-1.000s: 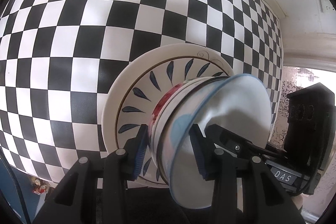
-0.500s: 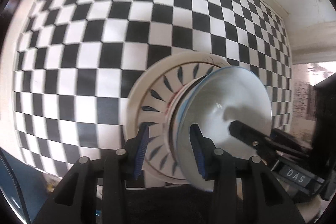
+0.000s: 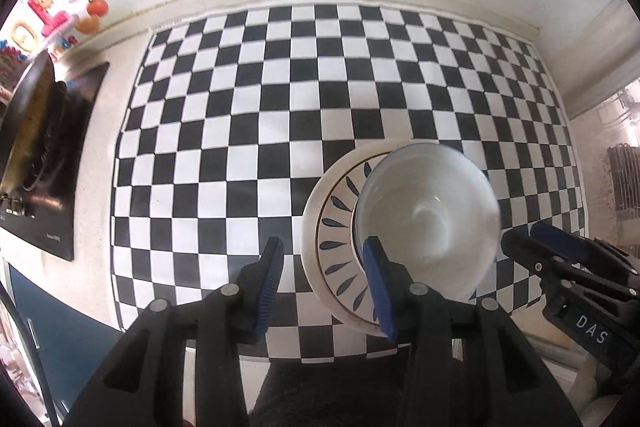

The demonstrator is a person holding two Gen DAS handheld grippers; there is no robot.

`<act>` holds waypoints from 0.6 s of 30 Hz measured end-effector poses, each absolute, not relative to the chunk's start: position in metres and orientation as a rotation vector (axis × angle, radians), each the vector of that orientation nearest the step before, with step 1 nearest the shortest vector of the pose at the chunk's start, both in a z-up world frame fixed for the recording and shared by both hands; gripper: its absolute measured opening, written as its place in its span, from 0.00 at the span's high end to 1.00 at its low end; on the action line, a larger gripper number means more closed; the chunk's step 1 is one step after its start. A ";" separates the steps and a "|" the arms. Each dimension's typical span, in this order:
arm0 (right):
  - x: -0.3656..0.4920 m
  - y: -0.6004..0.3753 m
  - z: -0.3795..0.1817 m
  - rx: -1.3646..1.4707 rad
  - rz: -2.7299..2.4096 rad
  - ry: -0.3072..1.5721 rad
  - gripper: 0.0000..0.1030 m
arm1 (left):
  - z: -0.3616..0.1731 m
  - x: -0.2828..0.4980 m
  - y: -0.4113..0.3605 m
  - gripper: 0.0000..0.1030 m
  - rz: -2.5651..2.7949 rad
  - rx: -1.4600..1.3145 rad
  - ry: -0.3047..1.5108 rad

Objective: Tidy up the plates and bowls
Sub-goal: 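Open both grippers and raise them away from the bowls on the plates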

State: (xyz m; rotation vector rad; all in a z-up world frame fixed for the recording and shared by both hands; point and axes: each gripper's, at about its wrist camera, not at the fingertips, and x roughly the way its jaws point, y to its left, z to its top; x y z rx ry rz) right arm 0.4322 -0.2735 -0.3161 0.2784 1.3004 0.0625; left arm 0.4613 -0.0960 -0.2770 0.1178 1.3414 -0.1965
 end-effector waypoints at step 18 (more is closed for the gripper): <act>0.356 -0.261 -0.239 0.176 -0.051 1.111 0.03 | -0.207 0.402 -0.081 0.07 -0.219 0.096 1.100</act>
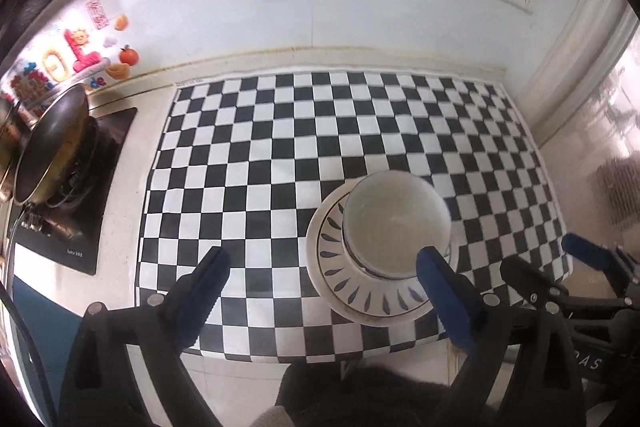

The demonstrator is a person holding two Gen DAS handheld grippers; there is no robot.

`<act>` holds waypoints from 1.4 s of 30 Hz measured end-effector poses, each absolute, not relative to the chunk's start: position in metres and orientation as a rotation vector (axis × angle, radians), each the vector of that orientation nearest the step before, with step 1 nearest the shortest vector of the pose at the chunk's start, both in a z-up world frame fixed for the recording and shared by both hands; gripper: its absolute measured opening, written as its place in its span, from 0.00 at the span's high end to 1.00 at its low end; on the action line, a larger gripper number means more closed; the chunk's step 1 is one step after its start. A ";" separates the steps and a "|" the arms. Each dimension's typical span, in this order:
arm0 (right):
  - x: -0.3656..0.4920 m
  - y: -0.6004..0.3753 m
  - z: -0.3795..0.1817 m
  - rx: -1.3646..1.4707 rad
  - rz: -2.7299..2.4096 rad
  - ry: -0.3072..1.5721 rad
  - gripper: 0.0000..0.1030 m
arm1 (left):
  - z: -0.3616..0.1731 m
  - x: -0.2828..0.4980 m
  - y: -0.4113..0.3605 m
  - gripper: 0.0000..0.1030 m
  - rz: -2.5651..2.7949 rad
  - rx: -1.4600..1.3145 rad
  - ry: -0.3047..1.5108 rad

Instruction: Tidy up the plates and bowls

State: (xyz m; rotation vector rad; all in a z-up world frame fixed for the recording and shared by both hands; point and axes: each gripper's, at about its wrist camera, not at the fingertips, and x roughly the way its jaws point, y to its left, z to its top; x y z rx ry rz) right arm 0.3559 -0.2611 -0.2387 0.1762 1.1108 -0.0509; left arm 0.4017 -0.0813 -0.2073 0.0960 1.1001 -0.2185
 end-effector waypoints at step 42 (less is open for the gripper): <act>0.086 -0.220 -0.054 0.092 -0.166 0.707 0.03 | -0.067 0.175 -0.017 0.01 -0.146 0.094 0.815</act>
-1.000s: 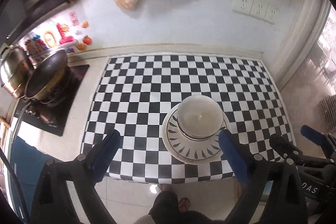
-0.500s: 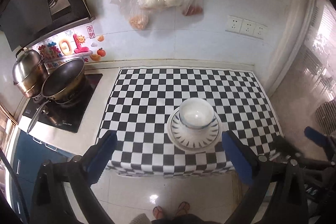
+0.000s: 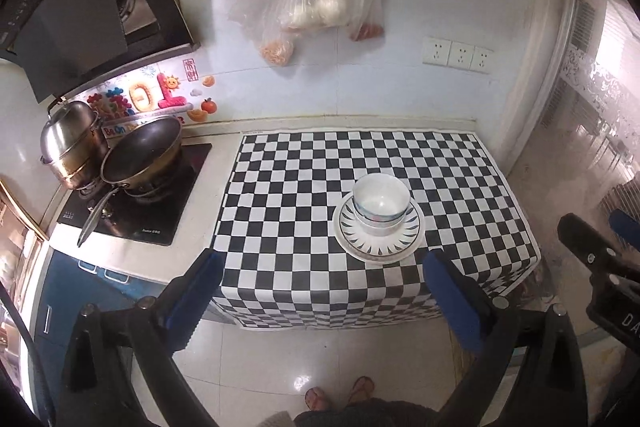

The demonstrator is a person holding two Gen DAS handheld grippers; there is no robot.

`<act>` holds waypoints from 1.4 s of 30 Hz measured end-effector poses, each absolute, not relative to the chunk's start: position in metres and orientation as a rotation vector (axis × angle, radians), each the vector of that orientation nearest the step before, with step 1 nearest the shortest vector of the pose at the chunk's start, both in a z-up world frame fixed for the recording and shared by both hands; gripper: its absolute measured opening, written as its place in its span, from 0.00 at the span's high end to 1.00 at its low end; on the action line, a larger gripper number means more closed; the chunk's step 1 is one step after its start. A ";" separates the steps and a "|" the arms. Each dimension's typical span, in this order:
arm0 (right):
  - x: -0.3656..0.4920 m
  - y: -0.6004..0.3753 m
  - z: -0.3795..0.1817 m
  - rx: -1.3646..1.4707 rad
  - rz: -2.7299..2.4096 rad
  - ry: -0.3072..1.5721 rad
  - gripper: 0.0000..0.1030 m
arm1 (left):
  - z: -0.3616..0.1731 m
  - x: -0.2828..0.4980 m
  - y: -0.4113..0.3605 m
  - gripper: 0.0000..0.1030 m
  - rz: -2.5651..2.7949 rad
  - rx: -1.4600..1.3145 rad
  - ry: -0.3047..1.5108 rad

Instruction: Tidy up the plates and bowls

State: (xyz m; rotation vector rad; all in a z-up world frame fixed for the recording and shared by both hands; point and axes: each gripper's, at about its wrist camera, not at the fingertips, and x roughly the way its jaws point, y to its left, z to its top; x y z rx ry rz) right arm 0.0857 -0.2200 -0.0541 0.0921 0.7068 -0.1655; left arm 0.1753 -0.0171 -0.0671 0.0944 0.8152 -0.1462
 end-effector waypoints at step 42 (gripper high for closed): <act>0.053 -0.179 -0.015 0.037 -0.224 0.623 0.03 | -0.034 0.140 0.013 0.01 -0.056 0.127 0.691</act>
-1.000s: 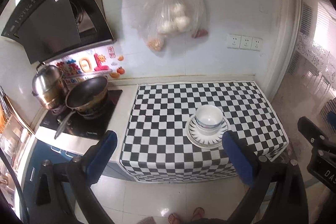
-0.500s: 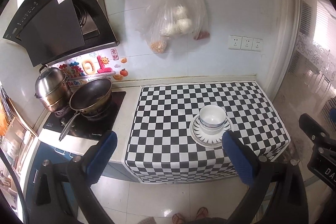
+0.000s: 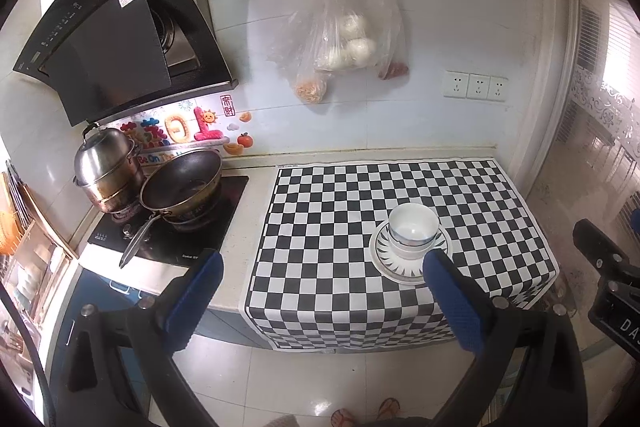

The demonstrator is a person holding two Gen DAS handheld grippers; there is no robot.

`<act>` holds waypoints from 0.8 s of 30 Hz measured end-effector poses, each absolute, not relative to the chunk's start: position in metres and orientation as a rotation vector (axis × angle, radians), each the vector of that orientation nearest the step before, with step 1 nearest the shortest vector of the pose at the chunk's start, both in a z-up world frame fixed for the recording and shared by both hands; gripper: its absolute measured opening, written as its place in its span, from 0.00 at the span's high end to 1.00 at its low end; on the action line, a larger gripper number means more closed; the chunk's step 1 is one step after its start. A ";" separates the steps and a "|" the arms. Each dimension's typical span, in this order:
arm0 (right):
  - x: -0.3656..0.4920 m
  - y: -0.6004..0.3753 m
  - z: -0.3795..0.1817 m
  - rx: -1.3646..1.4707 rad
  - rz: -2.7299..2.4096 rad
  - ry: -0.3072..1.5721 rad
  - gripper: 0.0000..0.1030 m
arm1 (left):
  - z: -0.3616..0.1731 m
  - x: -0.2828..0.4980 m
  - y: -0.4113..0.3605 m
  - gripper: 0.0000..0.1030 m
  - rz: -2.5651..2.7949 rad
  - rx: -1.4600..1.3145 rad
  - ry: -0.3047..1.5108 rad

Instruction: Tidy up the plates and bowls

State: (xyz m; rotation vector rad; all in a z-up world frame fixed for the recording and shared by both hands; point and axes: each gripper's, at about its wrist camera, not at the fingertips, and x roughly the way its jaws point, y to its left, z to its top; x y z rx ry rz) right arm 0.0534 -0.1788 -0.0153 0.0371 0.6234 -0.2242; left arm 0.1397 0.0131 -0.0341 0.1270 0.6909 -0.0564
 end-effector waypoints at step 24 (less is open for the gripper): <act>0.050 -0.184 -0.020 0.036 -0.219 0.629 0.03 | -0.030 0.136 0.002 0.01 -0.067 0.129 0.695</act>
